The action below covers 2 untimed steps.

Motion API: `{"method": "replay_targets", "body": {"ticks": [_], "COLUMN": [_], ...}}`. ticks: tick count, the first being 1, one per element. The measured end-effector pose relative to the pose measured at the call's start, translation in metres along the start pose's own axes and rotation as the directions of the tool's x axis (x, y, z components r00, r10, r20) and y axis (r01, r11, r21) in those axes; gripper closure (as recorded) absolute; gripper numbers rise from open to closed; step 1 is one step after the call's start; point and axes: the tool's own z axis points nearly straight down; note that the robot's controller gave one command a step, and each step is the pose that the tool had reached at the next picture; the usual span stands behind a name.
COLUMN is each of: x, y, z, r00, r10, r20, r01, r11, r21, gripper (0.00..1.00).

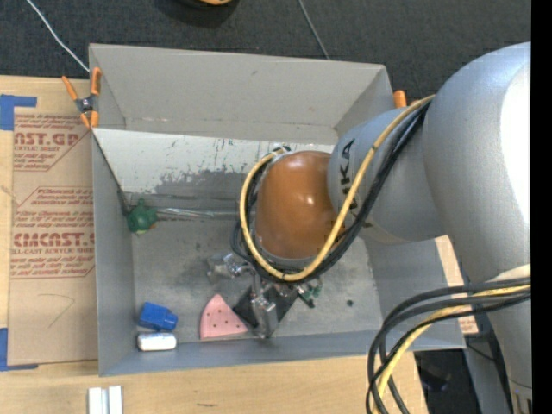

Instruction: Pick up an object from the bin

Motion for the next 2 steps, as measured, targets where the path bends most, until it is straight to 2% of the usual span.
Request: {"method": "replay_targets", "body": {"ticks": [1, 2], "x": [0.002, 0.002], "y": [0.002, 0.024], "z": [0.001, 0.004], "r00": [0.998, 0.943], "r10": [-0.062, -0.333], "r20": [0.0, 0.003], "r01": [0.062, 0.333], "r11": [0.998, 0.943], "r21": [0.0, 0.0], "gripper": [0.0, 0.0]}}
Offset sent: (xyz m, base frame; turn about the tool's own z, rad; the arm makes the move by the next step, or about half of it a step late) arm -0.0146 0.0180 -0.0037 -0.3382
